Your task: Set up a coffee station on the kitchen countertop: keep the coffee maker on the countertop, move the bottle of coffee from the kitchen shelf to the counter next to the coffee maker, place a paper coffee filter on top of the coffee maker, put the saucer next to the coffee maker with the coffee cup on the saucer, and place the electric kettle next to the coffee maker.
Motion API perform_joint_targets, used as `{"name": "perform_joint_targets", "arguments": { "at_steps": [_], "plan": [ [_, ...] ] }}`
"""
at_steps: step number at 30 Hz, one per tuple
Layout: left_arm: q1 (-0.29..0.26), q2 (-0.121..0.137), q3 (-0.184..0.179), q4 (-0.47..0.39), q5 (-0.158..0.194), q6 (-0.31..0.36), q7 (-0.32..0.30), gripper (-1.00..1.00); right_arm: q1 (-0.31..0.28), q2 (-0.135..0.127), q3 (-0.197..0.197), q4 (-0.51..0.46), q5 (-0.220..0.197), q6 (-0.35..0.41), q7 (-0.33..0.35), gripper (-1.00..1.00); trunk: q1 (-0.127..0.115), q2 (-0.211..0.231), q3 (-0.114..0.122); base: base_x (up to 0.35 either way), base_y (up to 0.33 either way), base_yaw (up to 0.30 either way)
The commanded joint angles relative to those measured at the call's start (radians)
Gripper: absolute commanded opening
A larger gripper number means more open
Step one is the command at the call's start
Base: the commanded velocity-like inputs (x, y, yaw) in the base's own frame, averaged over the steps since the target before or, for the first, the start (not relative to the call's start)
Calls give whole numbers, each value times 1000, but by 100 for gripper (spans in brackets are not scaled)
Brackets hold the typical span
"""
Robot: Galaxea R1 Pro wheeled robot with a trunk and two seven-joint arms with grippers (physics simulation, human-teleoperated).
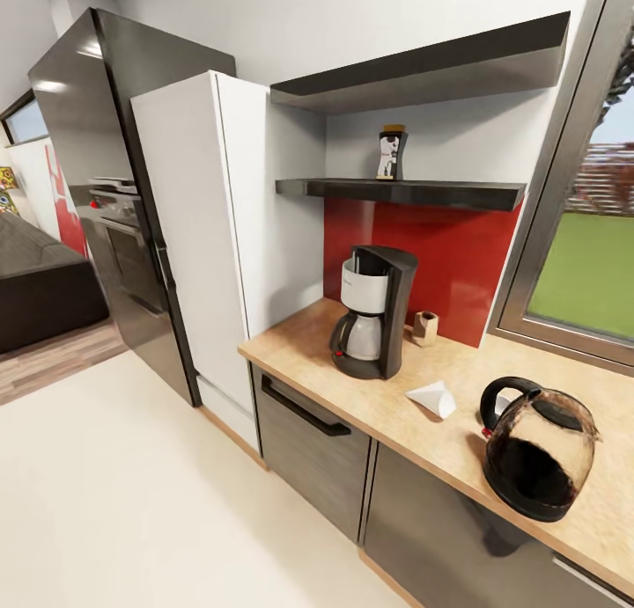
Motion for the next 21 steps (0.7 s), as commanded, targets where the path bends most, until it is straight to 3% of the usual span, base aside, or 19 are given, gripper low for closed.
{"name": "perform_joint_targets", "arguments": {
  "at_steps": [1,9,16,21],
  "plan": [
    [0,0,-1,-2,-1,-2,0,100,0,0,0,-27,-5,3,1,100,1,-2,-2,0,0,0],
    [0,-1,-1,-4,-2,-2,0,100,0,1,1,-365,-6,3,2,100,1,-2,-2,0,0,0],
    [0,-1,-1,-4,-2,-2,-1,100,0,2,3,-597,-7,4,3,100,1,-2,-2,0,0,0],
    [0,-1,-1,-5,-2,-3,-1,100,-4,2,31,-772,-7,9,3,100,1,-2,-2,0,0,0]
  ]
}}
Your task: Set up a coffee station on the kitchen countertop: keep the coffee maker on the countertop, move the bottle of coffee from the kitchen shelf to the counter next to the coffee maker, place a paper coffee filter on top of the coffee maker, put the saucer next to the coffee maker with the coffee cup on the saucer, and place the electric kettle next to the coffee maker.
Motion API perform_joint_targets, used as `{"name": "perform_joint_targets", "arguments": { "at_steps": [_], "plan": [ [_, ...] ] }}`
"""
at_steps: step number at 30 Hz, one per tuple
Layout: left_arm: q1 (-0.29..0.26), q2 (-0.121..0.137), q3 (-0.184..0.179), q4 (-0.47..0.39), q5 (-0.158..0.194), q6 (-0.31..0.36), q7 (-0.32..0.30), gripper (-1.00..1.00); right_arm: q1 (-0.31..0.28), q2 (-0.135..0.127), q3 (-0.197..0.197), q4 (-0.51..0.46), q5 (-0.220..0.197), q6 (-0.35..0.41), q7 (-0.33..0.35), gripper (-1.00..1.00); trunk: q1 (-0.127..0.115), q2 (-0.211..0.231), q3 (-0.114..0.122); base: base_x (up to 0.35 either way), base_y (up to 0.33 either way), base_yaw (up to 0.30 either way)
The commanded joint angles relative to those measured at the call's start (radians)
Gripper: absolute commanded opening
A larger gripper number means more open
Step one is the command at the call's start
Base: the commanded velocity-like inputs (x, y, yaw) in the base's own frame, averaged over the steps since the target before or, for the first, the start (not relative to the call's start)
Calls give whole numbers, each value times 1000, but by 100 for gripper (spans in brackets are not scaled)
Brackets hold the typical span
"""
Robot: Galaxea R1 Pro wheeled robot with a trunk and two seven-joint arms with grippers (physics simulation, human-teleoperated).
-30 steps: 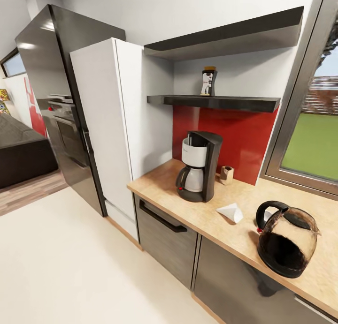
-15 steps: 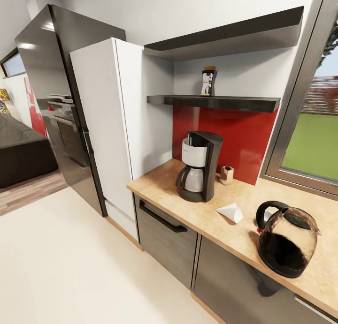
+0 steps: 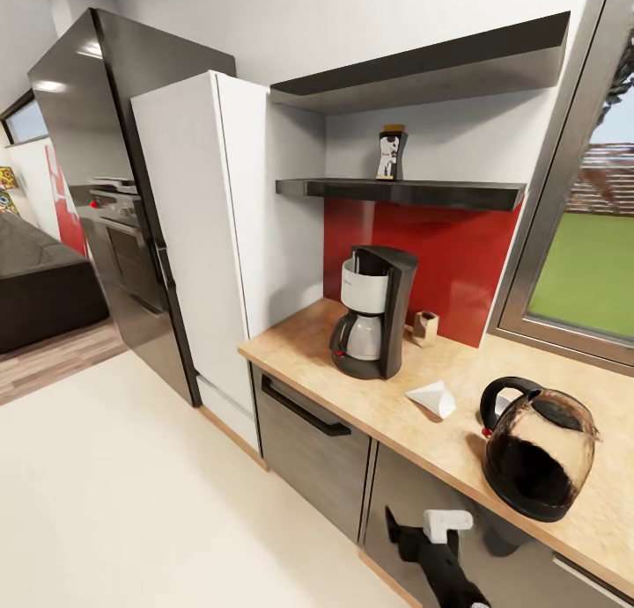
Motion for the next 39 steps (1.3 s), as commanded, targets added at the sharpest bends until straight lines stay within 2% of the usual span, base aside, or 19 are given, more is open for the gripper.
{"name": "perform_joint_targets", "arguments": {
  "at_steps": [1,5,8,9,14,15,17,28,32,39],
  "plan": [
    [0,0,-1,-2,-1,-2,-1,100,-1,0,6,-23,-5,5,1,100,1,-2,-2,0,0,0],
    [0,0,-1,-2,-1,-2,-1,100,-11,0,40,-124,-5,10,0,100,1,-2,-2,0,0,0],
    [0,0,-1,-4,-1,-2,-1,100,-37,0,50,-174,-5,15,-2,100,1,-2,-2,0,0,0],
    [0,0,-1,-4,-1,-1,-1,100,-93,0,53,-207,-6,78,-3,100,1,-2,-2,0,0,0],
    [0,0,-1,-4,-1,-1,-1,100,-191,0,54,-212,-5,214,-5,100,1,-2,-2,0,0,0],
    [0,0,-1,-4,-1,-1,-1,100,-247,0,54,-213,-4,275,-6,100,1,-2,-2,0,0,0],
    [0,0,-1,-4,-1,-1,-1,100,-276,0,52,-212,-1,307,-8,100,1,-2,-2,0,0,0],
    [0,2,-1,-3,-1,-1,-1,100,-281,-1,46,-204,2,309,-15,100,1,-2,-2,0,0,0],
    [0,1,-1,-3,-1,-1,-1,100,-281,-1,47,-201,3,309,-56,100,1,-2,-2,0,0,-4],
    [0,1,-1,-3,-1,-1,-1,100,-281,-1,49,-195,3,309,-76,100,1,-2,-2,0,0,-230]
  ]
}}
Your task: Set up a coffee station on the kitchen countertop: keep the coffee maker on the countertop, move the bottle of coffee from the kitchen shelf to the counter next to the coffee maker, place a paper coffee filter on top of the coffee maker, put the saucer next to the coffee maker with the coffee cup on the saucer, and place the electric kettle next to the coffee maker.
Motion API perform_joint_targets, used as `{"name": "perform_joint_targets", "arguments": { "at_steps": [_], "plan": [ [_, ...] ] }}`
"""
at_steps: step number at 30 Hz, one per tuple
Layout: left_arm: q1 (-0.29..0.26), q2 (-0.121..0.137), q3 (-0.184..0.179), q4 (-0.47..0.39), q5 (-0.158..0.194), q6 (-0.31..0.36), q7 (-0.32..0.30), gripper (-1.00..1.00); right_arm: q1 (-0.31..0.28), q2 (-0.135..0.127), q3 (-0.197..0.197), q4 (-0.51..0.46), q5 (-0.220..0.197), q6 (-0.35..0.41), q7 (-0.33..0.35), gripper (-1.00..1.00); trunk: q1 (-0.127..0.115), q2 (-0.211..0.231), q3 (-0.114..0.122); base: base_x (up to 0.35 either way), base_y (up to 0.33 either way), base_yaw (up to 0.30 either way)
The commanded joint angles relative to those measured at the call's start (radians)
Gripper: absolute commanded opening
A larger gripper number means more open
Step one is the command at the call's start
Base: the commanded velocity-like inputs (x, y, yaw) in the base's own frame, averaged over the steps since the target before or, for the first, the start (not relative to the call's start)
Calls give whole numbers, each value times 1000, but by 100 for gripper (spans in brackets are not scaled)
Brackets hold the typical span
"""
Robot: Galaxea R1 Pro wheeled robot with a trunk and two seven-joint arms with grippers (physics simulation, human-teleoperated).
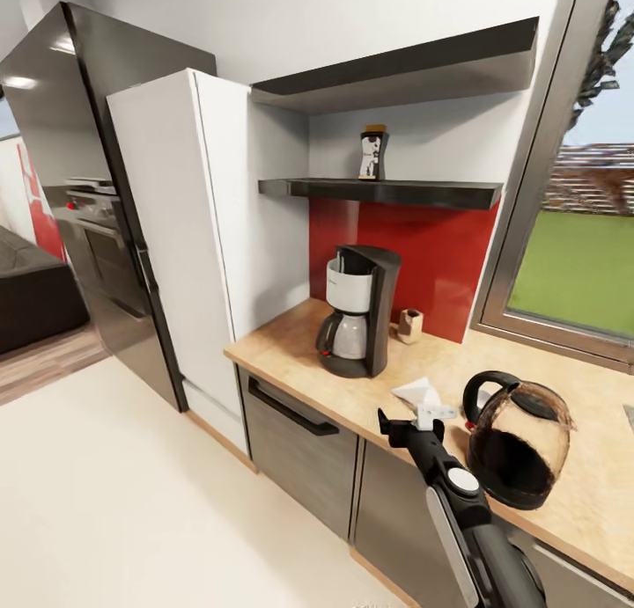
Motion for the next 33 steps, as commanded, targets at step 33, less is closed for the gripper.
{"name": "perform_joint_targets", "arguments": {
  "at_steps": [33],
  "plan": [
    [0,0,-1,-2,-1,-2,1,100,-1,0,5,99,-4,1,-7,100,1,-2,-2,71,0,-71]
  ]
}}
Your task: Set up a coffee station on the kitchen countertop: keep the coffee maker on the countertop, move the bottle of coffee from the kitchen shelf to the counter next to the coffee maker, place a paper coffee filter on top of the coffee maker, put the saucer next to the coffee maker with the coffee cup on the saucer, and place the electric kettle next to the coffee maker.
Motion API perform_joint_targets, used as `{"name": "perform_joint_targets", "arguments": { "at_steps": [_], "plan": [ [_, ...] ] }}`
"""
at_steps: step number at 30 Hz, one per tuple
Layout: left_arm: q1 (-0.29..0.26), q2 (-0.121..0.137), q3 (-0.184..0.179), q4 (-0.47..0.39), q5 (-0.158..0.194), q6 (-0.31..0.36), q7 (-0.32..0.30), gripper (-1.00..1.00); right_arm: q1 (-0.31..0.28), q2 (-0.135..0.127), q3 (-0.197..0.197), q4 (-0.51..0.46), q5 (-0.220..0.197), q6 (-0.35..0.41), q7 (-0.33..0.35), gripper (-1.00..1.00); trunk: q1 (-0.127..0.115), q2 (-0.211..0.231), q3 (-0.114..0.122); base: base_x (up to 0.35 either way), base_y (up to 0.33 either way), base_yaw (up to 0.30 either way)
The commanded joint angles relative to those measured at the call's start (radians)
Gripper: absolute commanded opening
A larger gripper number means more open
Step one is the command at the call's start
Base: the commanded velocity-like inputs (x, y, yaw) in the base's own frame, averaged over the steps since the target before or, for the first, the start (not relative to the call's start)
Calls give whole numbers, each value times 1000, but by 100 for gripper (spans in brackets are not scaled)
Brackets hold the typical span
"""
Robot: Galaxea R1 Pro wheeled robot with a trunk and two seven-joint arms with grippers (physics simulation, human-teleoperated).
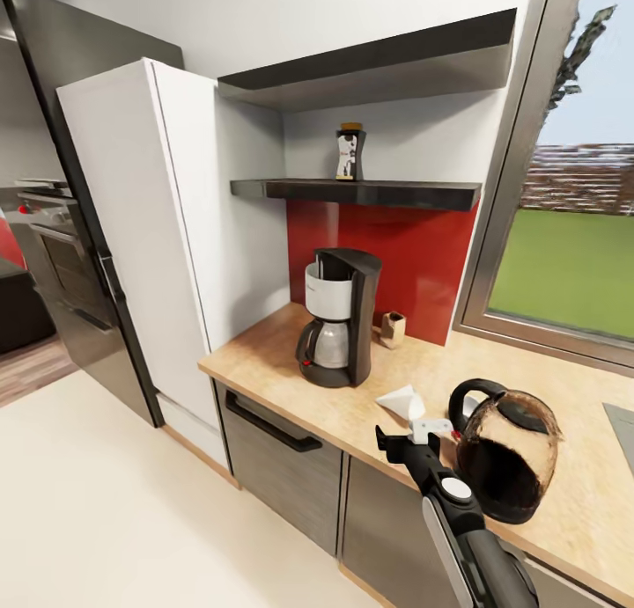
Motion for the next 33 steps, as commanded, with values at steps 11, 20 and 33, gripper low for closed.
{"name": "perform_joint_targets", "arguments": {
  "at_steps": [11,20,33],
  "plan": [
    [0,-1,-1,0,-1,-2,-1,100,-1,0,-1,68,-6,2,-6,100,1,-2,-2,118,0,0],
    [0,-1,-1,0,-1,-2,-1,100,-1,0,-3,66,-6,2,-6,100,1,-2,-2,38,0,0],
    [0,-1,-2,0,-1,-2,-2,100,-1,0,-5,63,-6,2,-7,100,1,-2,-2,65,0,0]
  ]
}}
